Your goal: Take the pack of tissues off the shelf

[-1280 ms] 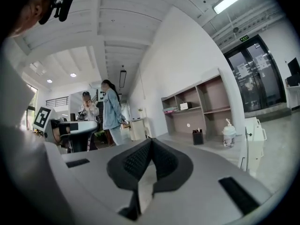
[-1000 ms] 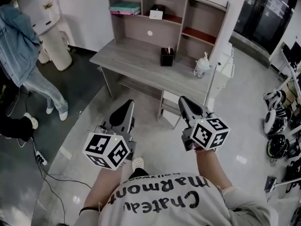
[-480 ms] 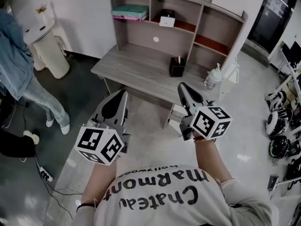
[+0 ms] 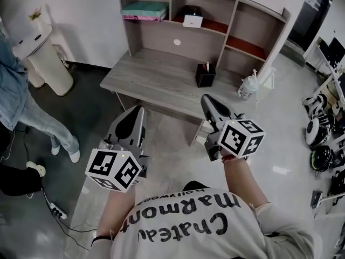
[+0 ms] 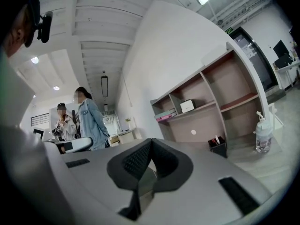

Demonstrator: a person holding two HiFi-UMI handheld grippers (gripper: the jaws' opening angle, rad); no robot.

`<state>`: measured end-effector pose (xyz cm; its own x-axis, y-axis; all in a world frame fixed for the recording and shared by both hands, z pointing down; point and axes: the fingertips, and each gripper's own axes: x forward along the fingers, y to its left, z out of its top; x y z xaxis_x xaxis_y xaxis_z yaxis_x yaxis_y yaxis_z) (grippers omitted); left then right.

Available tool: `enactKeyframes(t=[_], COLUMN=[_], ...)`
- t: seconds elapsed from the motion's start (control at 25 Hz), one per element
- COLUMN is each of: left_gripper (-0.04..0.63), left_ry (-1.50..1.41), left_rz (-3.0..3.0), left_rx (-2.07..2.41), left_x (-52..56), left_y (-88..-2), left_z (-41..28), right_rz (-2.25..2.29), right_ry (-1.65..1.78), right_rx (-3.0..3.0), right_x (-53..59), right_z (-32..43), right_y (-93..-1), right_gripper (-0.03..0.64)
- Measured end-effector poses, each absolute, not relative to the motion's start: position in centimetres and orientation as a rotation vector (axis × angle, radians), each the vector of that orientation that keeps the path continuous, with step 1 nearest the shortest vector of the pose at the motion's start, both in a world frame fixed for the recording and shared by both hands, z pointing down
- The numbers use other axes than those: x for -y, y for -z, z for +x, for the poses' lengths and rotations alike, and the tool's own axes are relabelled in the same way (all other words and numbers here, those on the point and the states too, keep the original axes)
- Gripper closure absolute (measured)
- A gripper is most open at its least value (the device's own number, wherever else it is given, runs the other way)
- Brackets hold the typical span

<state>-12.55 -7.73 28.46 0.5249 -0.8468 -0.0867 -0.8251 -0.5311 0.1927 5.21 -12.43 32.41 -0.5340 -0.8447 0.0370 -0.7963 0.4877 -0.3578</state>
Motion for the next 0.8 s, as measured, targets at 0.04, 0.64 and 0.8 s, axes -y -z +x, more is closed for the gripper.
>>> enactKeyframes(t=[0.04,0.64,0.8], left_gripper=[0.578,0.578,0.578], left_ry=[0.253,0.250,0.284], left_rz=[2.619,2.532,2.517], left_rx=[1.441,1.478,1.499], left_x=[8.0,16.5,21.0], left_y=[-29.0,-31.4,-30.6], left_z=[-12.6,-13.9,-14.5], right_rz=[-1.444,-1.497,-1.469], right_ry=[0.523,0.545,0.541], right_rx=[-2.586,-2.550,-2.557], right_x=[12.6,21.7,26.8], right_z=[5.3,6.5,6.4], right_y=[-33.0,-34.9,-34.2], right_gripper=[0.609,0.609,0.609])
